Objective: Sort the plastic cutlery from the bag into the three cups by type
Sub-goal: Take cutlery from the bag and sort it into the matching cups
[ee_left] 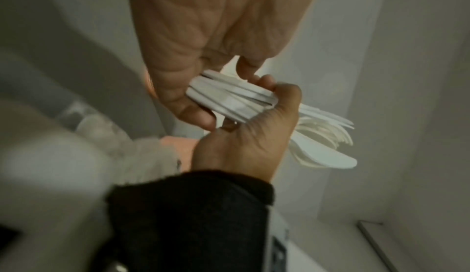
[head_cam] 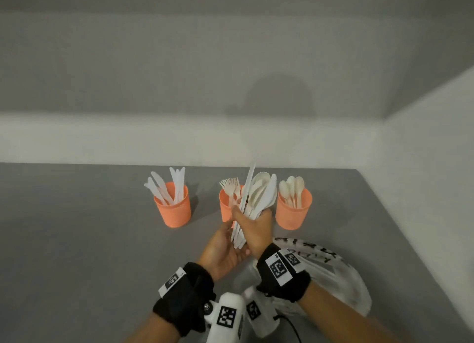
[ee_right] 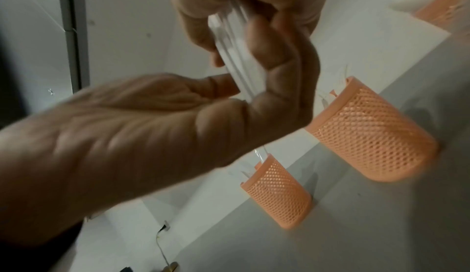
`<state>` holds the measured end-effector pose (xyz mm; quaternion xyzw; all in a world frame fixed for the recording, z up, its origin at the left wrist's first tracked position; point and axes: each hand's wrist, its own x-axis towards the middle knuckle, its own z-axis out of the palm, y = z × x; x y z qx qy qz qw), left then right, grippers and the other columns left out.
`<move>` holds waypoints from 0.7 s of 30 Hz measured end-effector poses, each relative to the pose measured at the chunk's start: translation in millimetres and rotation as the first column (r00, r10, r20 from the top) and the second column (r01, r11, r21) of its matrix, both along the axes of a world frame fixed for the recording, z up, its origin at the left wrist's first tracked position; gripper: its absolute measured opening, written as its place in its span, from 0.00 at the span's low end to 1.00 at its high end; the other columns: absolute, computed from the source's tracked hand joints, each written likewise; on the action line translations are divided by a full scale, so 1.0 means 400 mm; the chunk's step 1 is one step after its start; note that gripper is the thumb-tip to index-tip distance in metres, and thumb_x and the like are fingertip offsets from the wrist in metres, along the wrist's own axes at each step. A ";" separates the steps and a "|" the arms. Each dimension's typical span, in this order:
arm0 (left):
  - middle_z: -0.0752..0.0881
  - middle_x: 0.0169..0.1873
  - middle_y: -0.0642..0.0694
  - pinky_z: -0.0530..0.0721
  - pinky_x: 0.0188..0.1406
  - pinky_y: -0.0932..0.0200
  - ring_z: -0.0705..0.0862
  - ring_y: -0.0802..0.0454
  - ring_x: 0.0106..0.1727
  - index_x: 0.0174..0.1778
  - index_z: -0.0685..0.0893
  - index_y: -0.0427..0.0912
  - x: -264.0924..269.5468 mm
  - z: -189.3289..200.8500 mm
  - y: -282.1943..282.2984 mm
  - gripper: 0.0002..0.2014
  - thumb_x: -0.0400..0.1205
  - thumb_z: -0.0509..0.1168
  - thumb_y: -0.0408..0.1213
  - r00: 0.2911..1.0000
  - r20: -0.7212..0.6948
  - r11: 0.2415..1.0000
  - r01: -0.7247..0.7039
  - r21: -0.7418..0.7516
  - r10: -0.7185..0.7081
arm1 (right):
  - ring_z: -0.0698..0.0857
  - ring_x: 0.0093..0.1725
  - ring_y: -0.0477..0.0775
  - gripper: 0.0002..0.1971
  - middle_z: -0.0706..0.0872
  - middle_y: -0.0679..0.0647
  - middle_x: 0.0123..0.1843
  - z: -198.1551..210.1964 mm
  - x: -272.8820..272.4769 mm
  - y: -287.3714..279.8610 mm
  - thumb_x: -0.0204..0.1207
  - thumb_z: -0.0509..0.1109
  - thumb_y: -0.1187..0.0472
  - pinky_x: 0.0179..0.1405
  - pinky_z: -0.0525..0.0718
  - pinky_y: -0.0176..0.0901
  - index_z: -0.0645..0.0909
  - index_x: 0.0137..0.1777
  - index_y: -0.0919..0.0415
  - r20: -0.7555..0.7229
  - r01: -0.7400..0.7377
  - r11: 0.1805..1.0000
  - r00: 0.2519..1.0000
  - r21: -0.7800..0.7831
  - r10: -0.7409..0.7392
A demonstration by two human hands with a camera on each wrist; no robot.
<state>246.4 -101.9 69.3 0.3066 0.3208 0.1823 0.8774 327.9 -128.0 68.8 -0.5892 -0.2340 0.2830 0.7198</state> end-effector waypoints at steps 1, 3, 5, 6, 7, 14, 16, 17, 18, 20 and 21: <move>0.84 0.31 0.44 0.81 0.24 0.63 0.82 0.53 0.26 0.47 0.81 0.37 -0.012 0.002 0.014 0.17 0.85 0.49 0.41 1.000 0.000 1.000 0.021 0.022 -0.021 | 0.87 0.32 0.41 0.10 0.88 0.56 0.35 0.004 -0.005 0.014 0.72 0.72 0.72 0.32 0.82 0.30 0.81 0.51 0.76 0.003 -0.007 1.000 1.000 -0.017 0.007; 0.84 0.30 0.43 0.81 0.25 0.63 0.83 0.53 0.27 0.48 0.79 0.37 -0.040 0.007 0.037 0.10 0.79 0.54 0.34 0.993 -0.009 0.987 0.117 0.105 -0.117 | 0.83 0.25 0.43 0.04 0.84 0.49 0.25 0.007 -0.008 0.034 0.74 0.70 0.70 0.32 0.80 0.36 0.81 0.39 0.71 0.014 -0.032 0.999 0.999 -0.043 0.033; 0.85 0.35 0.43 0.84 0.29 0.63 0.85 0.53 0.32 0.52 0.79 0.38 -0.064 0.014 0.054 0.12 0.72 0.61 0.29 0.972 -0.064 0.940 0.234 0.247 -0.226 | 0.82 0.24 0.46 0.06 0.81 0.47 0.21 0.001 -0.013 0.047 0.75 0.69 0.70 0.31 0.80 0.41 0.78 0.36 0.67 -0.022 -0.079 0.995 0.997 -0.053 0.078; 0.84 0.37 0.44 0.85 0.30 0.64 0.86 0.54 0.33 0.54 0.78 0.40 -0.071 0.014 0.064 0.14 0.73 0.63 0.26 0.958 -0.112 0.903 0.287 0.319 -0.265 | 0.82 0.24 0.48 0.04 0.82 0.48 0.22 0.001 -0.019 0.050 0.75 0.68 0.72 0.30 0.81 0.41 0.78 0.40 0.67 -0.060 -0.110 0.993 0.992 -0.045 0.107; 0.84 0.37 0.44 0.84 0.28 0.65 0.85 0.55 0.33 0.55 0.77 0.41 -0.078 0.016 0.071 0.14 0.75 0.63 0.23 0.941 -0.169 0.860 0.338 0.382 -0.295 | 0.83 0.24 0.48 0.02 0.82 0.50 0.23 0.001 -0.026 0.050 0.75 0.67 0.73 0.28 0.82 0.39 0.78 0.44 0.67 -0.080 -0.144 0.989 0.987 -0.040 0.140; 0.73 0.17 0.49 0.65 0.11 0.69 0.71 0.58 0.15 0.47 0.73 0.40 -0.095 -0.004 0.104 0.04 0.82 0.62 0.30 0.872 -0.398 0.685 0.475 0.552 -0.284 | 0.87 0.40 0.51 0.06 0.88 0.56 0.37 0.001 -0.052 0.051 0.78 0.68 0.66 0.49 0.86 0.41 0.80 0.39 0.57 -0.081 -0.390 0.911 0.920 -0.132 0.383; 0.70 0.15 0.51 0.63 0.11 0.70 0.68 0.60 0.13 0.47 0.73 0.40 -0.096 -0.005 0.103 0.02 0.83 0.60 0.32 0.882 -0.373 0.712 0.458 0.532 -0.288 | 0.88 0.46 0.50 0.04 0.90 0.55 0.45 -0.005 -0.050 0.047 0.78 0.67 0.61 0.46 0.85 0.35 0.83 0.45 0.58 -0.176 -0.491 0.862 0.866 -0.127 0.468; 0.70 0.15 0.52 0.63 0.11 0.70 0.68 0.60 0.14 0.45 0.73 0.40 -0.097 -0.006 0.102 0.03 0.83 0.60 0.33 0.882 -0.373 0.719 0.456 0.525 -0.287 | 0.88 0.49 0.49 0.06 0.90 0.54 0.49 -0.009 -0.048 0.046 0.79 0.66 0.59 0.45 0.85 0.33 0.83 0.49 0.59 -0.224 -0.540 0.834 0.832 -0.116 0.507; 0.71 0.15 0.51 0.65 0.12 0.70 0.69 0.59 0.14 0.43 0.74 0.41 -0.099 -0.008 0.103 0.04 0.83 0.61 0.34 0.879 -0.381 0.716 0.461 0.524 -0.287 | 0.88 0.53 0.48 0.09 0.90 0.53 0.52 -0.006 -0.050 0.047 0.80 0.64 0.59 0.46 0.84 0.32 0.82 0.53 0.60 -0.262 -0.579 0.809 0.800 -0.102 0.540; 0.76 0.20 0.49 0.71 0.17 0.68 0.75 0.57 0.19 0.41 0.76 0.40 -0.107 -0.008 0.111 0.05 0.82 0.63 0.36 0.851 -0.427 0.667 0.512 0.541 -0.306 | 0.86 0.57 0.50 0.09 0.90 0.53 0.52 -0.004 -0.053 0.052 0.82 0.60 0.59 0.51 0.83 0.36 0.82 0.52 0.58 -0.268 -0.600 0.793 0.785 -0.105 0.559; 0.79 0.24 0.48 0.75 0.21 0.68 0.78 0.57 0.23 0.41 0.78 0.42 -0.114 -0.005 0.119 0.05 0.81 0.64 0.38 0.822 -0.462 0.620 0.559 0.550 -0.332 | 0.87 0.56 0.52 0.09 0.91 0.54 0.49 -0.005 -0.055 0.058 0.82 0.60 0.60 0.51 0.83 0.39 0.82 0.47 0.58 -0.254 -0.579 0.806 0.803 -0.121 0.539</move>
